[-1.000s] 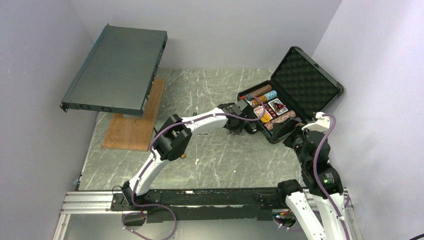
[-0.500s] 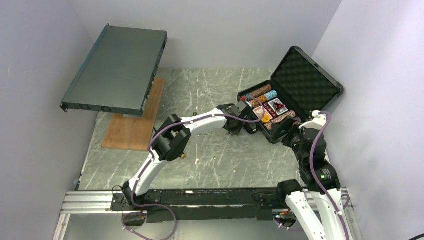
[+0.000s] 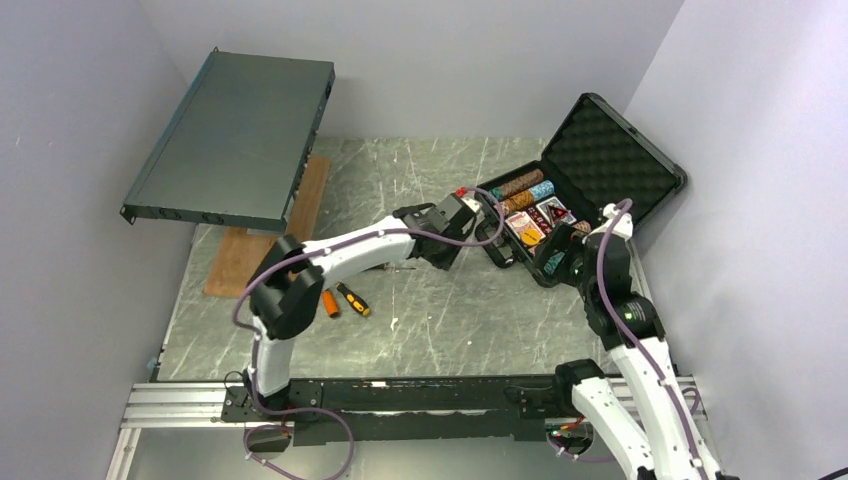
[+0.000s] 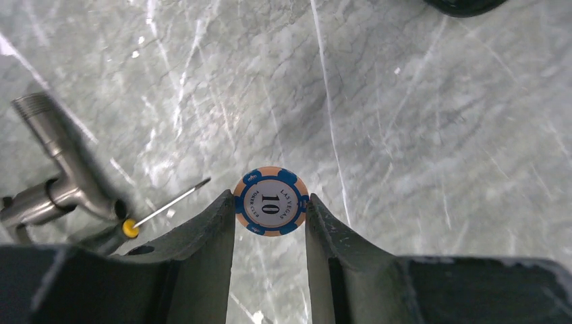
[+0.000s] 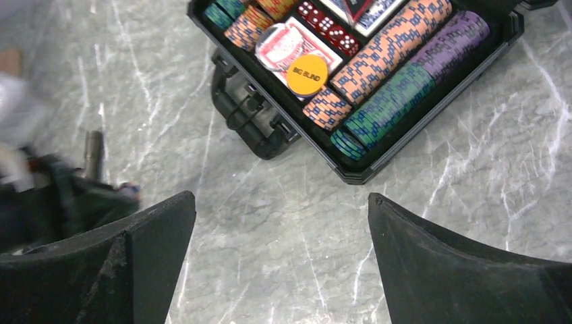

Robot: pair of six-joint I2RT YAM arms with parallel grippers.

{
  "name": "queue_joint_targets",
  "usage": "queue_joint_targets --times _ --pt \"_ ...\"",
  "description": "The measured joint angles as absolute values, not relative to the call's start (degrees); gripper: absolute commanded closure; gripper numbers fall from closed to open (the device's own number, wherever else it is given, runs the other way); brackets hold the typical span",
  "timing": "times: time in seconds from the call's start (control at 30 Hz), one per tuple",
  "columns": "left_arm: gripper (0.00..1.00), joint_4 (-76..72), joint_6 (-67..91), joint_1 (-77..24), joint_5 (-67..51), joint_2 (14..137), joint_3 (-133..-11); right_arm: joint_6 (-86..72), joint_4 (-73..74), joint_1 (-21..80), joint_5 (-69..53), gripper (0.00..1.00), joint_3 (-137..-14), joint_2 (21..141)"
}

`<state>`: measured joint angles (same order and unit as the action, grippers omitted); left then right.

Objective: Pack up texas hold em set

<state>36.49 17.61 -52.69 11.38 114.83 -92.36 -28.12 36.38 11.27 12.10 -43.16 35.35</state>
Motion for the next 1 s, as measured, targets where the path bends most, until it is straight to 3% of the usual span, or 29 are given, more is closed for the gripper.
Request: queue_joint_targets --times 0.2,0.47,0.63,1.0 --pt "0.75 34.5 14.7 -52.7 10.8 101.8 -84.5 -27.3 36.2 6.9 6.7 0.0 -45.9 45.3" --pt "0.75 32.2 9.0 -52.7 8.4 87.1 -74.3 -25.5 32.9 3.7 -16.8 0.04 -53.6 66.6" --pt "0.75 30.9 6.6 -52.7 5.0 81.9 -68.4 -26.7 26.4 8.1 -30.9 0.07 -56.0 78.9" --pt "0.8 28.7 5.1 -52.7 1.7 78.6 -63.0 -37.7 6.6 22.3 -50.3 0.29 -55.2 93.3"
